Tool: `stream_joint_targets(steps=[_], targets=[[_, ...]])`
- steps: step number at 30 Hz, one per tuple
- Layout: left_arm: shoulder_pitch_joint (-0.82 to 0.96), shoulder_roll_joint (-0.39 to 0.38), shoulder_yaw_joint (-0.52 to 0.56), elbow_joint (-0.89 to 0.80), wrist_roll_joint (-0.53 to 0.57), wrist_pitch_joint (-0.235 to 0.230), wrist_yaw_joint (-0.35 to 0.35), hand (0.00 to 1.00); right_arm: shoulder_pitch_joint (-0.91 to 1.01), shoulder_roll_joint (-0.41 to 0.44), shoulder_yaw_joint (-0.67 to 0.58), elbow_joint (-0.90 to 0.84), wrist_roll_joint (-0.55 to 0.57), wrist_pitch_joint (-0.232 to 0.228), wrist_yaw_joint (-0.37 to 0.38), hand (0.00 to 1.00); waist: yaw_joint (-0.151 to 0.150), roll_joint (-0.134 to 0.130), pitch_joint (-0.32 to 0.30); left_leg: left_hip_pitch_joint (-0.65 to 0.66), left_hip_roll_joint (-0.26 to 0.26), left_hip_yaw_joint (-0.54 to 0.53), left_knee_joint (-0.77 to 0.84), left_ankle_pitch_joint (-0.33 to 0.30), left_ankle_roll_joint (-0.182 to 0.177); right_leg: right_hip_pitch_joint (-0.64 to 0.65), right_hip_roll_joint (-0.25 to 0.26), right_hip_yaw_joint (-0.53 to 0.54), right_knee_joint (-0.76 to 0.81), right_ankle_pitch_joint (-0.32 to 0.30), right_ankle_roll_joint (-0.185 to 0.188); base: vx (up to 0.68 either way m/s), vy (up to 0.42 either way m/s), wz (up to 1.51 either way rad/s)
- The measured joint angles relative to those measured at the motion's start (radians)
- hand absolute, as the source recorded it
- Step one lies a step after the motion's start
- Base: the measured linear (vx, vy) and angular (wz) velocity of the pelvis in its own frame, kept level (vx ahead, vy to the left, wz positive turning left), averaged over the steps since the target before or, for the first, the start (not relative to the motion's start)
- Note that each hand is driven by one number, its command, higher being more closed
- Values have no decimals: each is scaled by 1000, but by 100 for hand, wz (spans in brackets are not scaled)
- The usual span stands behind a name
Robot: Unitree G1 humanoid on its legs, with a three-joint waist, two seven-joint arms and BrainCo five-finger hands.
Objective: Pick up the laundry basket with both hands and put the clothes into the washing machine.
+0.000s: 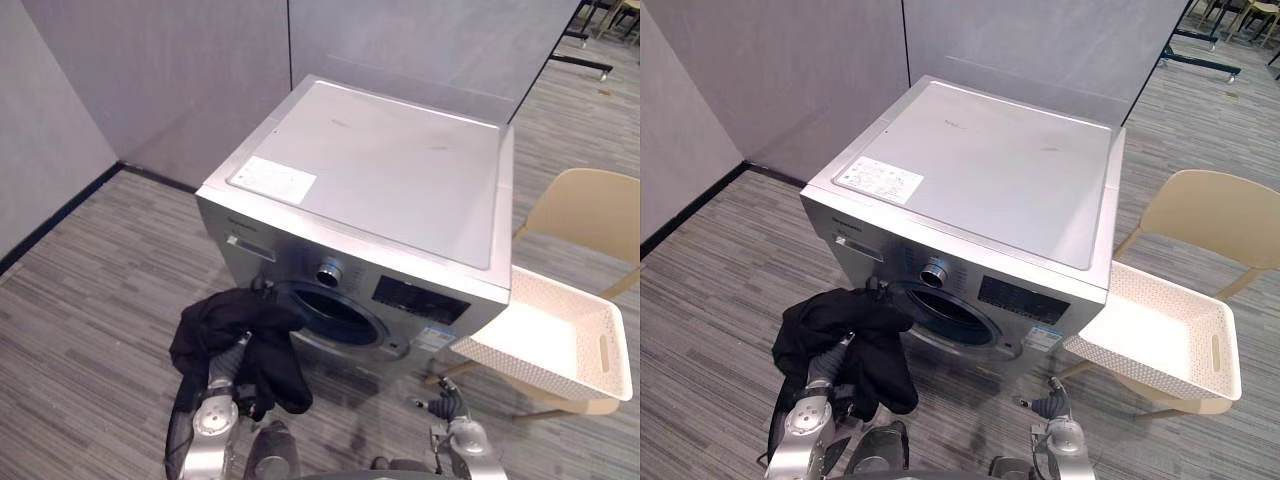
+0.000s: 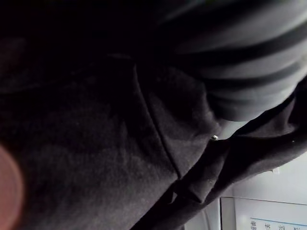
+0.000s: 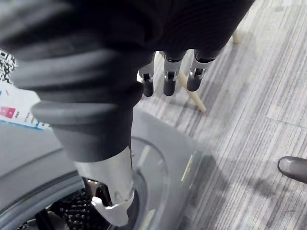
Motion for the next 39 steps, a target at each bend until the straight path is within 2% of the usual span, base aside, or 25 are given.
stream_joint_targets(steps=[3, 5, 8, 9, 10, 12, 13, 15, 16, 18, 21, 25, 27, 28, 30, 35, 39], targets=[[0, 1, -14, 5, 9, 0, -2, 100, -6, -3, 0, -1, 2, -6, 0, 0, -4, 4, 3, 30, -13, 43, -5, -9, 12, -5, -21, 40, 7, -5, 19, 30, 93, -35], [-4, 2, -16, 25, 9, -3, -1, 100, -12, -8, 0, 0, 13, -6, -1, 0, -6, 19, 13, 35, -11, 68, -2, -12, 11, -31, -21, 67, 38, -9, 25, -29, 34, -46], [-20, 9, -19, 20, 3, -4, 1, 100, -72, -19, 2, -4, 23, -4, -23, 0, -27, 40, 61, -62, 34, 116, 116, -49, 12, -206, -6, 122, 236, -62, 28, -138, -14, -61], [-55, 16, -18, 20, -4, -4, 4, 100, -102, -23, 3, -36, 33, -2, -40, 0, -27, 42, 93, -140, 62, 128, 204, -84, 10, -314, 4, 137, 347, -93, 22, -285, -78, -76], [-110, 27, -19, 19, -16, -4, 20, 100, -125, -27, 8, -94, 41, -2, -56, 0, -27, 38, 111, -275, 101, 129, 333, -130, 11, -462, 16, 153, 487, -135, 18, -280, -81, -78], [-156, 33, -21, 18, -25, -4, 37, 100, -152, -28, 21, -127, 48, -1, -77, 0, -28, 27, 131, -357, 125, 128, 415, -159, 15, -561, 15, 165, 584, -165, 18, -225, -78, -39], [-203, 36, -23, 18, -29, -4, 49, 100, -174, -27, 21, -156, 59, 0, -85, 0, -34, 15, 158, -426, 141, 123, 492, -184, 16, -642, 18, 176, 668, -191, 17, -181, -70, -25], [-285, 35, -34, 8, -45, -4, 75, 100, -209, -27, 21, -223, 63, 1, -114, 0, -36, 9, 201, -568, 181, 110, 634, -229, 19, -793, 31, 192, 806, -222, 8, -225, -52, -35], [-299, 34, -35, 0, -46, -4, 83, 100, -216, -26, 21, -243, 63, 1, -122, 0, -36, 8, 203, -611, 187, 107, 666, -236, 21, -838, 31, 193, 836, -225, 12, -241, -32, -34], [-378, 33, -32, -21, -51, -4, 117, 100, -251, -24, 20, -297, 69, 1, -150, 0, -37, 8, 224, -776, 207, 86, 777, -257, 31, -1006, 33, 197, 947, -233, 12, -164, -23, -20], [-467, 32, -31, -35, -60, -3, 147, 100, -281, -15, 18, -363, 76, 1, -173, 0, -31, 3, 250, -932, 226, 57, 895, -269, 38, -1161, 45, 209, 1066, -251, 14, -124, -61, -11], [-558, 42, -32, -57, -61, 1, 180, 100, -279, -2, 10, -399, 78, 0, -194, 0, -33, 2, 254, -1091, 233, 20, 1031, -300, 42, -1315, 47, 220, 1208, -287, 20, -83, -51, -2], [-611, 69, -40, -77, -60, 9, 196, 100, -272, 2, -6, -419, 79, 0, -197, 0, -43, -3, 257, -1141, 233, 1, 1079, -311, 42, -1360, 47, 222, 1259, -302, 23, -59, -44, 5], [-651, 101, -42, -102, -57, 10, 207, 100, -272, 3, -9, -438, 79, -3, -205, 0, -51, -16, 268, -1158, 233, -3, 1103, -317, 42, -1379, 47, 227, 1287, -309, 22, -59, -47, 5], [-729, 144, -61, -120, -32, 22, 236, 100, -256, 6, -12, -454, 90, -12, -213, 0, -54, -18, 270, -1194, 232, -22, 1135, -321, 41, -1404, 47, 221, 1318, -317, 22, -61, -46, 6], [-923, 200, -130, -139, 119, 46, 323, 100, -238, 17, -27, -469, 99, -53, -213, 0, -57, -31, 278, -1226, 225, -52, 1179, -326, 39, -1421, 41, 211, 1370, -335, 16, -28, -51, 8], [-1036, 221, -202, -139, 221, 105, 371, 100, -238, 17, -24, -461, 107, -86, -210, 0, -72, -35, 277, -1249, 214, -66, 1178, -321, 38, -1429, 31, 196, 1368, -335, 16, 7, -37, 7]])
